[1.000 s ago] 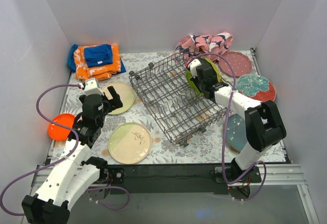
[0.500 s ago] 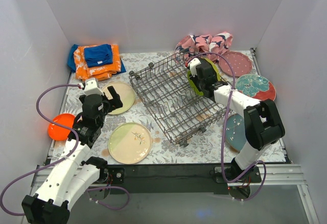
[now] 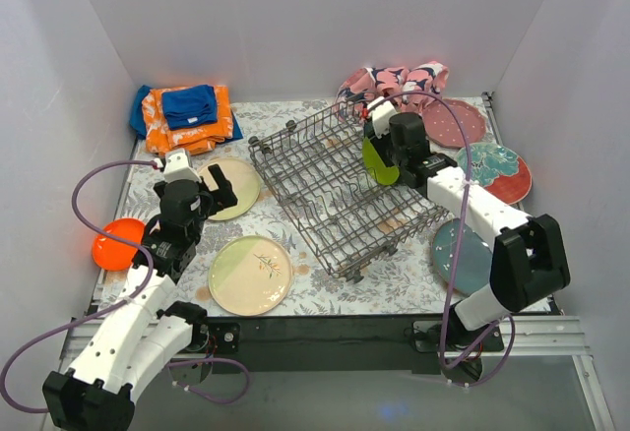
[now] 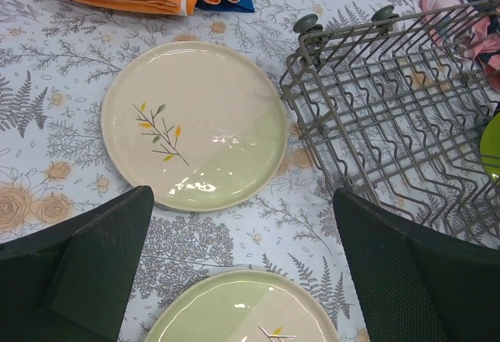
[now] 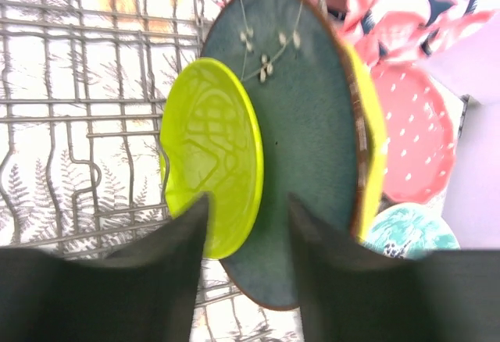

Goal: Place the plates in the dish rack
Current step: Insert the plate into the dish rack

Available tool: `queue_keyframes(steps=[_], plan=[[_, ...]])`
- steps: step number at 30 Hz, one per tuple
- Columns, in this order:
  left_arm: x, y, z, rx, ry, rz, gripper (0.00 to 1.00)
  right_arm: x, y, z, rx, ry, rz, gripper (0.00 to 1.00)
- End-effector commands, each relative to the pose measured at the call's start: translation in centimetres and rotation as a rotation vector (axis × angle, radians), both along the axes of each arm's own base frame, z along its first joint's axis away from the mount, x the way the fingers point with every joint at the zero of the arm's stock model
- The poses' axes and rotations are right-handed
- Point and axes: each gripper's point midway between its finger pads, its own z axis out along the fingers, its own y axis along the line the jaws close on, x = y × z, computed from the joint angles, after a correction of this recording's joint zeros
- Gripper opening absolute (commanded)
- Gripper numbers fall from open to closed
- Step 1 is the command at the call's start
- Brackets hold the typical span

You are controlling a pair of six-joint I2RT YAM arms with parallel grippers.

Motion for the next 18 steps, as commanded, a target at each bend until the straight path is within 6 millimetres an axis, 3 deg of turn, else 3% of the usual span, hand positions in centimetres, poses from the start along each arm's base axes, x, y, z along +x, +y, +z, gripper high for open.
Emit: queue_keyframes(steps=[1,2,3,5,7,8,9,12,18], plan=[[0.1,0.1,-0.1,0.006,-0.001,0.005,0.98,-0.8,0.9,5.0,0.023,-0.076,0.109,0.54],[0.1,0.1,-0.2,0.004,0.002,0.004,0.98,-1.6,1.5,5.9,0.035,-0.085,0.168,0.54],[0.2,-0.1,-0.2,-0.002,0.004,-0.001,0.98,-2.1,1.7,6.2,0.033,-0.085,0.2,0.61],[0.2,-0.2,-0.5,-0.01,0.014,-0.004,0.98,-3.6,2.2,7.1,0.023,-0.099,0.296,0.62],[0.3,-0.4,-0.8,-0.022,0.027,-0.003,0.98,-4.9,2.5,6.7,0.021,-0.086,0.367,0.67],[0.3,-0.4,-1.0,-0.027,0.033,0.002,0.98,-5.9,3.1,7.5,0.055,-0.099,0.424,0.68],[0.3,-0.4,-1.2,-0.035,0.042,0.006,0.98,-6.7,3.3,6.9,0.07,-0.083,0.458,0.72],[0.2,-0.7,-1.9,-0.065,0.076,0.018,0.98,-9.0,4.0,7.3,0.152,-0.069,0.575,0.72],[0.5,-0.2,-3.5,-0.138,0.159,0.094,0.98,-12.7,5.3,6.1,0.272,0.011,0.753,0.73]])
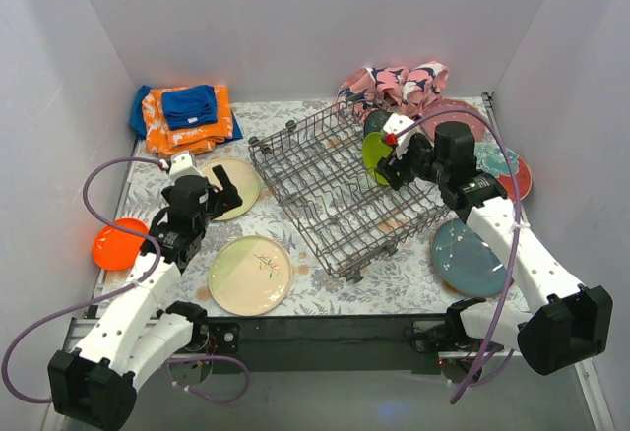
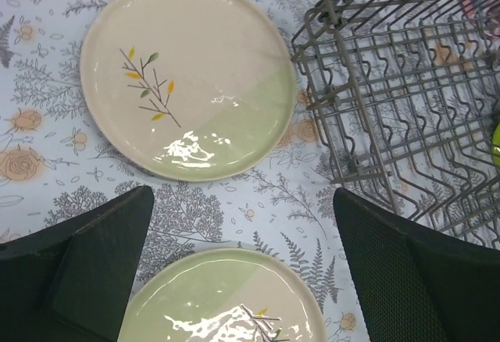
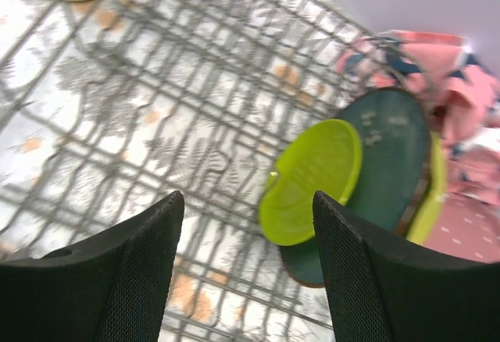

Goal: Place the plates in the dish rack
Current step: Insert the plate into the dish rack, then grab a plate with the left arm

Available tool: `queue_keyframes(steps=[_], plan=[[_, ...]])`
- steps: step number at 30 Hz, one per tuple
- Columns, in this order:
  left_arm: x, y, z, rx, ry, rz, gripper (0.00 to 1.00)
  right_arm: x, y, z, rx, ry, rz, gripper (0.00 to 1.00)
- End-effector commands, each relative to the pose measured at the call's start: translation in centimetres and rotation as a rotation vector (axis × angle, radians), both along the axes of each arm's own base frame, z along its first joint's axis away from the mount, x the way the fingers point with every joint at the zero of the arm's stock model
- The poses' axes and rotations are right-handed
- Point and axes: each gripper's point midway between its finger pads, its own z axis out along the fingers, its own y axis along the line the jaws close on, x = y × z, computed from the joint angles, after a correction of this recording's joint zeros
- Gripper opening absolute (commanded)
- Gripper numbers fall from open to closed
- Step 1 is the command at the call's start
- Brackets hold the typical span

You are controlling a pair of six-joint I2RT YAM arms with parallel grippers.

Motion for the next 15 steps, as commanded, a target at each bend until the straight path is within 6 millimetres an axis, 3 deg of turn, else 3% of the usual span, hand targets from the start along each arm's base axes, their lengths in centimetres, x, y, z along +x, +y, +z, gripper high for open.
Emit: queue_keyframes(steps=[1,3,9,11,12,15], plan=[[0.2,1.5,-0.8,-0.062,0.072,0.1,0.98,-4.2,2.4,-1.3,0.08,0.091,0.236,0.73],[0.7,2.3,-1.0,-0.078,0.098,0.133,0.98,-5.4,2.9,-2.4,0.102,0.129,0.292,0.73],[1.3,8.4,-1.9,-0.036,0.153,0.332,0.98,-6.8,3.0,-4.3,0.123,0.165,0.336,0.73],[1.7,9.3,-3.1,0.0,0.198,0.361,0.98,-6.9,2.9,-4.3,0.126,0.166,0.337,0.73],[1.3,11.7,-3.5,0.038,0.218,0.438,0.98,-6.9,2.8,-4.4,0.125,0.169,0.335,0.73],[1.4,14.4,-5.6,0.07,0.288,0.512,0.98,-6.9,2.6,-5.0,0.127,0.183,0.333,0.73]])
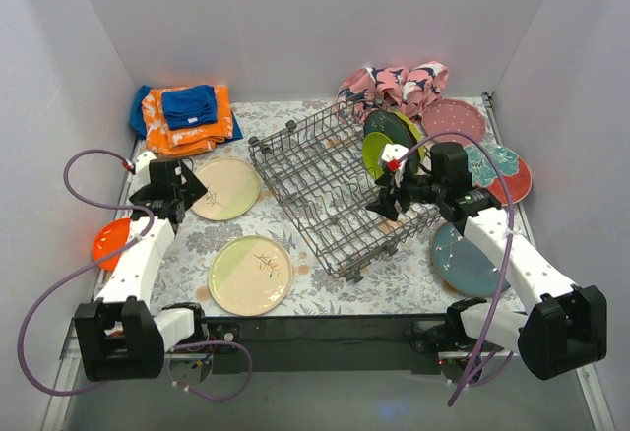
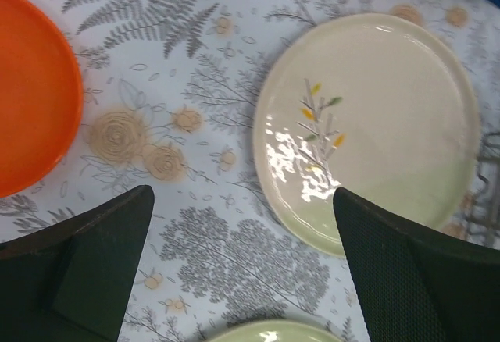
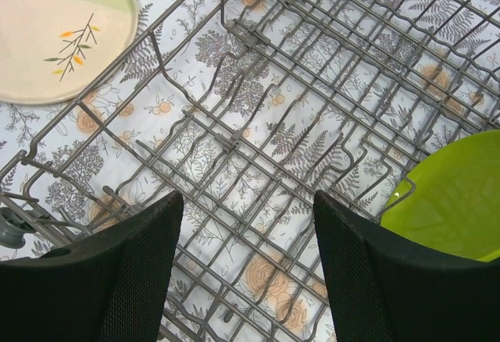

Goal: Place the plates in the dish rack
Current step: Grab a plate with the left arm

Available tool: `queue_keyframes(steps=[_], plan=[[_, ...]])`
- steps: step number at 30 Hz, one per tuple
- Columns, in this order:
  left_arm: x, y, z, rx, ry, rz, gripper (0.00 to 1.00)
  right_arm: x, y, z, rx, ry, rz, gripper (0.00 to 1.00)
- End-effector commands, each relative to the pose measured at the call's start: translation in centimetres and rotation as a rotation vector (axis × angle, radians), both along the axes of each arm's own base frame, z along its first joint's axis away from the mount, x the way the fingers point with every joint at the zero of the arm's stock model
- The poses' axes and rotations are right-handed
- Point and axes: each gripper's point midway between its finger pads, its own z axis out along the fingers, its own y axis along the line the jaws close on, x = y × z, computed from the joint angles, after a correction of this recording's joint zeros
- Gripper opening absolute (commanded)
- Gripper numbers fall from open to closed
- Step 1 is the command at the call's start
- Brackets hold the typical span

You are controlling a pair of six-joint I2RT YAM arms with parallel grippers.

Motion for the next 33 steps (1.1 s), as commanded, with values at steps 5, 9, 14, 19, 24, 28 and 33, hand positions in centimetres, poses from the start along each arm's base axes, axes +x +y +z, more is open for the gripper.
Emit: queue_keyframes(steps=[5,9,14,19,24,28,33], plan=[[0.0,7.3,-5.5,0.106,0.262,0.205,0.97,0.1,-0.2,0.8,0.046,-0.035,0.024,0.73],[-0.1,8.8,-7.7,0.148,0.393,0.278,0.94,0.5,-0.8,0.6,0.047,-0.03,0.002,0.73],[0.2,10.5,-8.2,0.197,0.441,0.358,0.89,0.8,-1.3,0.2,0.055,-0.008,-0.012,0.73],[0.1,11.4,-8.4,0.177,0.458,0.402,0.84,1.1,-1.6,0.1,0.059,0.002,-0.026,0.73],[-0.2,12.0,-8.2,0.191,0.458,0.427,0.82,1.3,-1.9,0.0,0.061,0.002,-0.034,0.73],[-0.9,13.3,-8.8,0.15,0.474,0.478,0.78,1.3,-2.0,-0.1,0.065,0.007,-0.035,0.73],[-1.3,14.2,-9.5,0.129,0.49,0.505,0.7,1.3,-2.0,-0.1,0.071,0.012,-0.035,0.73]])
